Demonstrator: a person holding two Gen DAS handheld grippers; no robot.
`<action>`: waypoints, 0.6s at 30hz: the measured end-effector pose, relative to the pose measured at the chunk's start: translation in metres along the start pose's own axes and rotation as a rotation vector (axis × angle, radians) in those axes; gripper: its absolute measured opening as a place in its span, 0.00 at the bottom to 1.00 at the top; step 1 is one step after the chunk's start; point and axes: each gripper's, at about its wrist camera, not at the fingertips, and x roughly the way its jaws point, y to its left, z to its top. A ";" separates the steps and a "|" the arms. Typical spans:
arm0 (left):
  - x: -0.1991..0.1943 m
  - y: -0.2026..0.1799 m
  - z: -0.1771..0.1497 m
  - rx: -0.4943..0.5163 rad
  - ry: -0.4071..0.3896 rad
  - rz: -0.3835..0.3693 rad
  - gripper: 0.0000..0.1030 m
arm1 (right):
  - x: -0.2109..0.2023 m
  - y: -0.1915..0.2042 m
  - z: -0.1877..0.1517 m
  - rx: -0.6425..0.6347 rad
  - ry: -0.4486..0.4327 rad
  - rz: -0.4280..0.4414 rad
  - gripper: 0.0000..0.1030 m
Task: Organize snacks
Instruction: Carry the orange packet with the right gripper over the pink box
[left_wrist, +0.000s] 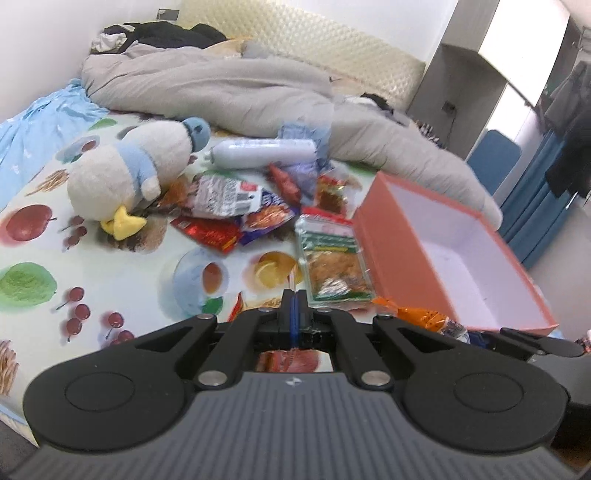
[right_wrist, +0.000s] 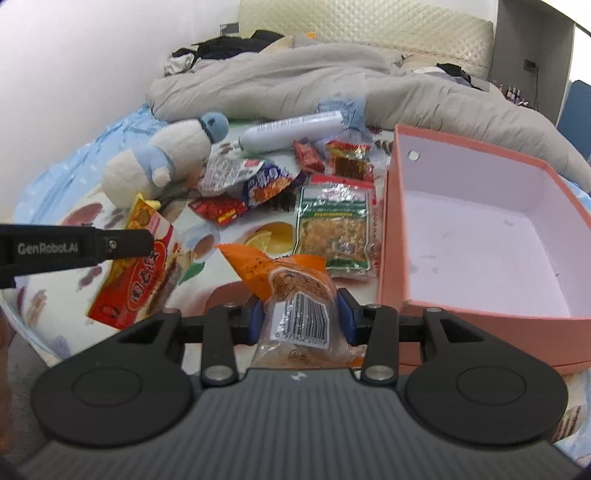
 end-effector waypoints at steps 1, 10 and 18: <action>-0.003 -0.003 0.002 0.001 -0.004 -0.008 0.00 | -0.005 -0.002 0.002 0.000 -0.009 -0.002 0.43; -0.018 -0.031 0.022 -0.030 -0.027 -0.060 0.00 | -0.030 -0.022 0.025 0.005 -0.047 0.004 0.43; -0.034 -0.066 0.045 0.001 -0.038 -0.077 0.00 | -0.062 -0.053 0.041 0.047 -0.102 -0.032 0.43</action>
